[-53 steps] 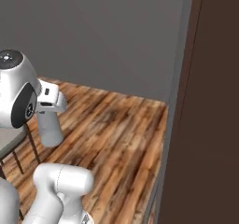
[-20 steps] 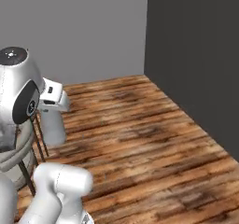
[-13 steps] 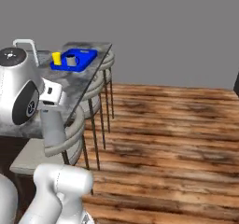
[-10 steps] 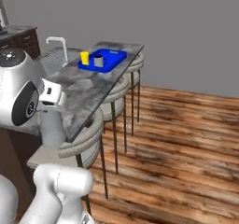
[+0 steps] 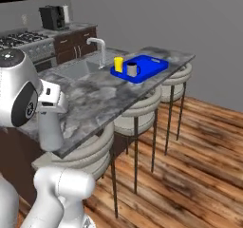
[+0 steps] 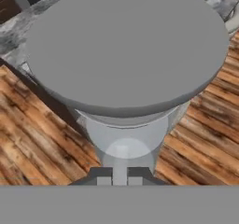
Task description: There is a tray on the dining counter. Grab the cup, mug, and pitcher and place them on the tray. The pitcher may be placed next to the tray if it cannot fit the tray.
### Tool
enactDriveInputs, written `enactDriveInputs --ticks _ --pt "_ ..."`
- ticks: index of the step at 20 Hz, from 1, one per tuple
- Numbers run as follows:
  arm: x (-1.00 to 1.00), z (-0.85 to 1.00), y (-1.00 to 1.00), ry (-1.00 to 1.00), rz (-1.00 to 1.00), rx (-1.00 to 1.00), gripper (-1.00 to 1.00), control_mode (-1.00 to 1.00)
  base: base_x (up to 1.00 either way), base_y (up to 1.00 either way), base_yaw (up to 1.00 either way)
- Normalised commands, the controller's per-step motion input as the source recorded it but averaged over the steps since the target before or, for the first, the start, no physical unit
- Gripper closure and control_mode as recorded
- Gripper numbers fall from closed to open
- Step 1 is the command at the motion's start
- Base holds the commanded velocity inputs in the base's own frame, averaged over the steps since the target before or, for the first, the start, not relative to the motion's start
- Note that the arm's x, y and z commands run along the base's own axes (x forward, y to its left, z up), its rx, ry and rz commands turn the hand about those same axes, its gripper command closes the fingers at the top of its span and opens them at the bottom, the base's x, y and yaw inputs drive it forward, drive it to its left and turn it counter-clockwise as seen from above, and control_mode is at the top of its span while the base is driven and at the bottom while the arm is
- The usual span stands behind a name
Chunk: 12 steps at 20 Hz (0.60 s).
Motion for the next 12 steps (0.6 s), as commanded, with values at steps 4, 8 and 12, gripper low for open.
enactDriveInputs --ticks 4,8,12 --pt "0.00 0.00 0.00 0.00 0.00 0.00 1.00 1.00 -0.32 -1.00 0.36" --pt "0.00 0.00 0.00 0.00 0.00 0.00 1.00 1.00 -0.01 -0.83 0.61" --pt "0.00 0.00 0.00 0.00 0.00 0.00 1.00 1.00 0.00 -0.46 0.75"
